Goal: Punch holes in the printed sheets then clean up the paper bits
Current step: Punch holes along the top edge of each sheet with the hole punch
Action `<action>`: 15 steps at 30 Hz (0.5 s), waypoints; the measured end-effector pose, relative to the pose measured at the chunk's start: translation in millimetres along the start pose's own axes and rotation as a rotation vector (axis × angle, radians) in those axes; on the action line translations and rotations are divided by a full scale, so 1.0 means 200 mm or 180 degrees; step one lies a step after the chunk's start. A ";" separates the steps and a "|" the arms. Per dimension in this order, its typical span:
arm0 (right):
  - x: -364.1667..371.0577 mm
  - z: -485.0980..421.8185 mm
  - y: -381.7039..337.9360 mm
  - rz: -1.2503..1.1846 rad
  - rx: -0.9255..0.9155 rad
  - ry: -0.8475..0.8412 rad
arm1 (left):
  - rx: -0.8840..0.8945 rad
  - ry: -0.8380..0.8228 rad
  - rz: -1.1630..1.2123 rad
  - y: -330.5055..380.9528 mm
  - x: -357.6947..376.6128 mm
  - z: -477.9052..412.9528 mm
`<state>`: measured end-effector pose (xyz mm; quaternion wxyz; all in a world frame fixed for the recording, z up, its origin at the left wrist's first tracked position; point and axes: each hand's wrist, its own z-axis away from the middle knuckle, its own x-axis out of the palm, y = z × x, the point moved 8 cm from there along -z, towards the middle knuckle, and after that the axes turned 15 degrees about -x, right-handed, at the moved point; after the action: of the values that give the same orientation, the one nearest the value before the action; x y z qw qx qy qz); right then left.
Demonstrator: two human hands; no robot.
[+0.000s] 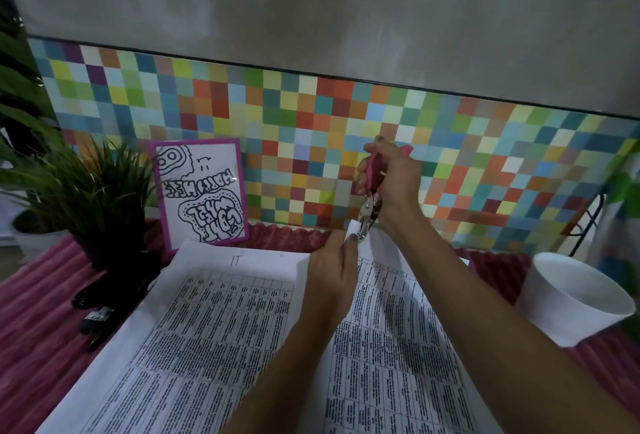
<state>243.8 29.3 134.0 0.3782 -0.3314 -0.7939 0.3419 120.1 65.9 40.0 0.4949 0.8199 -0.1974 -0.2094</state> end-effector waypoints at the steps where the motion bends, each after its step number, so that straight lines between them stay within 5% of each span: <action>1: -0.01 0.00 -0.01 0.0051 -0.0005 -0.0034 | 0.0049 0.0008 -0.0066 0.01 0.01 0.00; 11: -0.08 0.01 -0.03 0.0297 -0.0110 0.0061 | 0.0575 0.0350 -0.0249 0.06 -0.04 0.01; 15: -0.19 -0.02 -0.04 0.0371 -0.0080 0.0219 | 0.0193 0.0254 0.0226 -0.03 -0.06 -0.03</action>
<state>263.8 -2.9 127.7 0.3805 -0.3933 -0.7640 0.3417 113.7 79.5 38.4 0.4845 0.8347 -0.2127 -0.1528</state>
